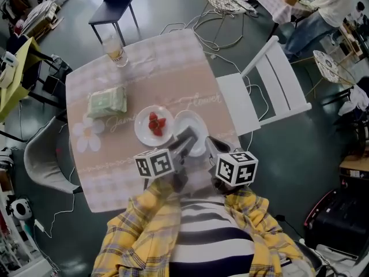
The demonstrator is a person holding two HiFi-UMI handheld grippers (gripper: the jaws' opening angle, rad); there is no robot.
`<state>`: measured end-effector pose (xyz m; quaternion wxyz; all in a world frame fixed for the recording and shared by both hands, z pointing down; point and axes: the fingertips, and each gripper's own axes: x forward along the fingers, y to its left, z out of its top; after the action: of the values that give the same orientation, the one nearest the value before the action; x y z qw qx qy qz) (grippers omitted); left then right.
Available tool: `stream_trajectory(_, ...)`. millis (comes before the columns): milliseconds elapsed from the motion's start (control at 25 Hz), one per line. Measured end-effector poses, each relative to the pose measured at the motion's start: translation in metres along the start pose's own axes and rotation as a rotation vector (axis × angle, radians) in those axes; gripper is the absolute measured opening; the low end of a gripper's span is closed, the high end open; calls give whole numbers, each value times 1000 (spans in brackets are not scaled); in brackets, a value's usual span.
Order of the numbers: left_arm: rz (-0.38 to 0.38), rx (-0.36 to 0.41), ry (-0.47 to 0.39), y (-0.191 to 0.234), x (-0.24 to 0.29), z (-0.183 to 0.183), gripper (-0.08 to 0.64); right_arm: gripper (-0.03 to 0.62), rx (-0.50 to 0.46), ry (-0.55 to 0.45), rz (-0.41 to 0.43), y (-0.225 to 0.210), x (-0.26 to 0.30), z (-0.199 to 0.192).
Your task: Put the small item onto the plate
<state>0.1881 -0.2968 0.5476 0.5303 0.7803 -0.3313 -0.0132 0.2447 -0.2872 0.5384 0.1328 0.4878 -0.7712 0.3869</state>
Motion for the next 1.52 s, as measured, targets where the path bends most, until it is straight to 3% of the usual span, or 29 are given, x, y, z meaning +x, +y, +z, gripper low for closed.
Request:
stream_trajectory(120,46,7,14,3,5,-1,84,2,-10,14,25,-2,4,3)
stream_trajectory(280,50,-22,54,1,12,-7,86,2,-24,25,55,-3,9,8)
stream_trajectory(400,72,5,90,3,15,-11,91,2,-31,36,74,-3,13,9)
stream_trajectory(520,130,88,115,8,15,-11,118,2,-39,43,86,-3,16,10)
stream_trajectory(720,209,196,120,11,10,-7,233,2,-44,47,94,-2,19,12)
stream_trajectory(880,292,357,138,12,8,-9,344,2,-46,42,95,-1,15,14)
stream_trajectory(1120,326,547,199,9,10,-23,430,2,-42,28,90,-2,9,13)
stream_trajectory(1400,320,653,324,15,3,-41,437,2,-34,10,60,-1,1,9)
stream_trajectory(1520,305,735,411,18,-1,-49,344,2,-35,8,57,4,-1,5)
